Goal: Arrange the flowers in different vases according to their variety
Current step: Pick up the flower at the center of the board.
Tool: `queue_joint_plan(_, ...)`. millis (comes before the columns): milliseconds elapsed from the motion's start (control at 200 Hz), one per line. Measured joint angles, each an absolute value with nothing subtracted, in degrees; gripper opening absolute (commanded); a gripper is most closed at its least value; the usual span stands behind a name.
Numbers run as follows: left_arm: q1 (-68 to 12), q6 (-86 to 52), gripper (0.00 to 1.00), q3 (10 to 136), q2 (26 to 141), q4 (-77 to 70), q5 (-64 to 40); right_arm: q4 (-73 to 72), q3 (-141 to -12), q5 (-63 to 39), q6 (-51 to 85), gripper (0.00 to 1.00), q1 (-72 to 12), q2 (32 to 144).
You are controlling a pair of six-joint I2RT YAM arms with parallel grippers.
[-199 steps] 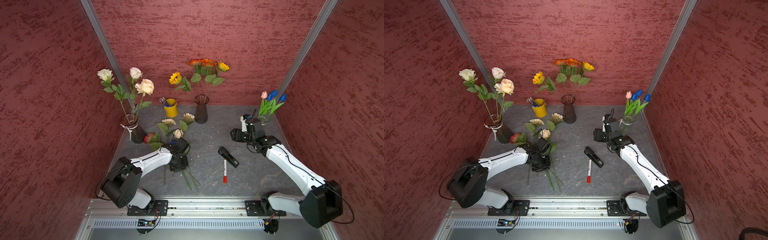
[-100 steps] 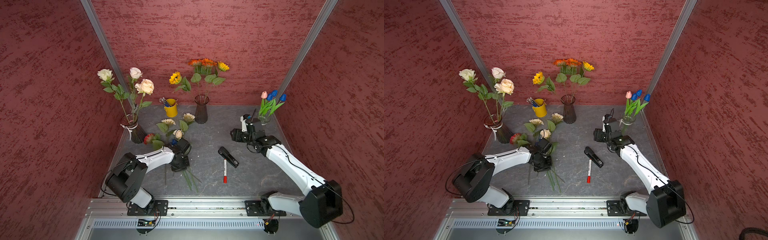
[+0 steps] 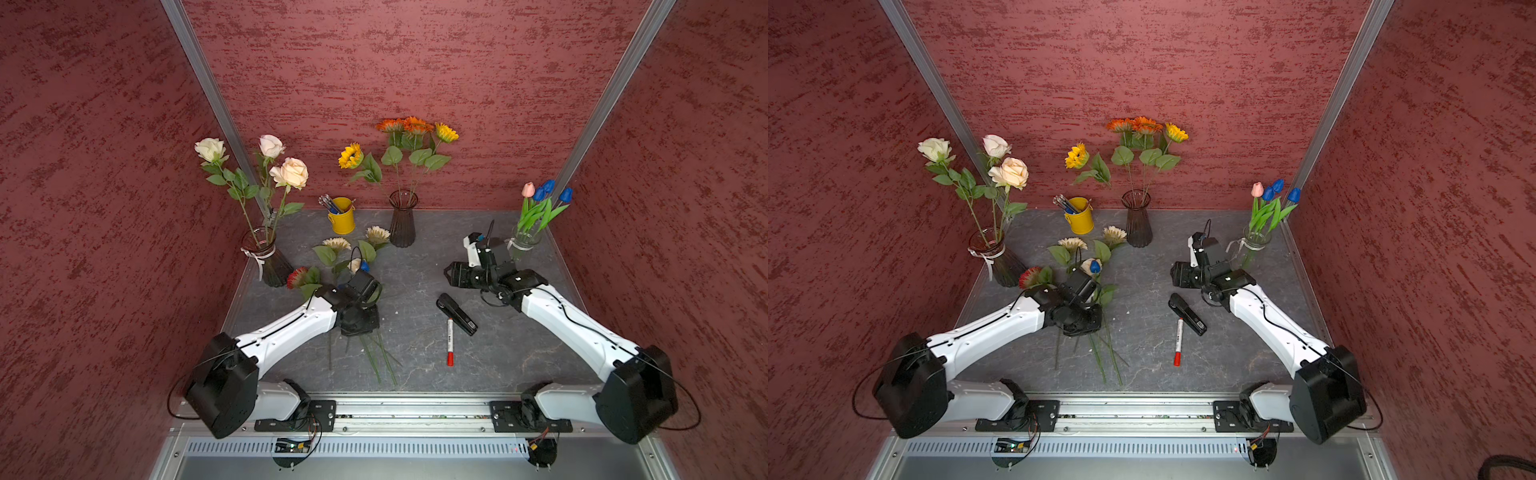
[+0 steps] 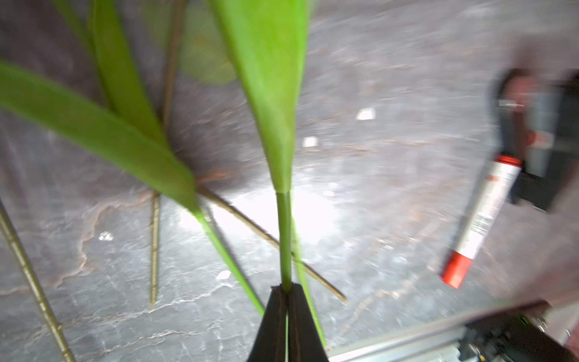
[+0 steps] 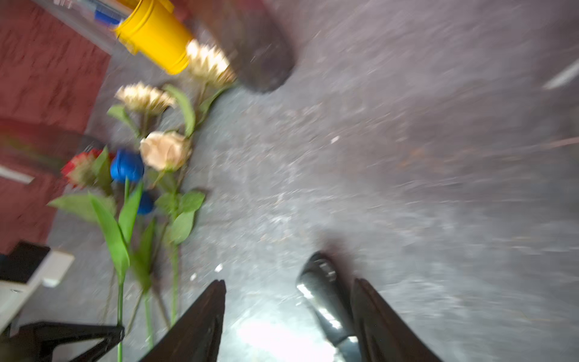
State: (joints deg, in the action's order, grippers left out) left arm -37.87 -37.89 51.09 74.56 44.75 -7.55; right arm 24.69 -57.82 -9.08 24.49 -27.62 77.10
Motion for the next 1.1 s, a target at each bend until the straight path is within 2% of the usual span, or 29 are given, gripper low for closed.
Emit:
queue_joint_plan(341, -39.57, -27.16, 0.0, 52.45, 67.44, 36.23, -13.91, 10.57, -57.65, -22.06, 33.45, 0.67, -38.04, 81.71)
queue_joint_plan(802, -39.11, -25.87, 0.0, 54.85, 70.85, 32.93, -17.8, 1.52, -56.29, -24.82, 38.61, 0.51, -43.53, 85.76)
queue_joint_plan(882, -39.11, -25.89, 0.0, 54.87, 70.89, 32.91, -17.89, 1.19, -56.27, -24.77, 39.09, 0.45, -43.59, 86.06)
queue_joint_plan(982, -39.11, -25.91, 0.0, 54.94, 70.91, 32.38, -17.98, 0.4, -56.27, -24.4, 39.62, 0.26, -43.81, 86.06)
queue_joint_plan(1002, -39.11, -25.93, 0.09, 54.98, 70.94, 32.32, -17.98, 0.3, -56.25, -24.29, 39.68, 0.21, -43.83, 86.06)
queue_joint_plan(1027, -39.11, -25.89, 0.32, 55.05, 70.94, 32.16, -18.0, 0.05, -56.18, -24.25, 40.07, 0.12, -43.86, 86.06)
queue_joint_plan(1047, -39.11, -25.93, 0.47, 55.09, 70.94, 31.99, -17.98, -0.14, -56.16, -24.21, 39.92, 0.05, -43.92, 86.06)
queue_joint_plan(1062, -39.11, -26.02, 0.55, 55.11, 70.94, 31.9, -18.0, -0.16, -56.14, -24.12, 40.36, 0.0, -43.92, 86.06)
queue_joint_plan(1102, -39.11, -26.06, 0.68, 55.13, 70.94, 31.86, -17.91, -0.54, -56.07, -23.75, 40.27, 0.0, -43.99, 86.06)
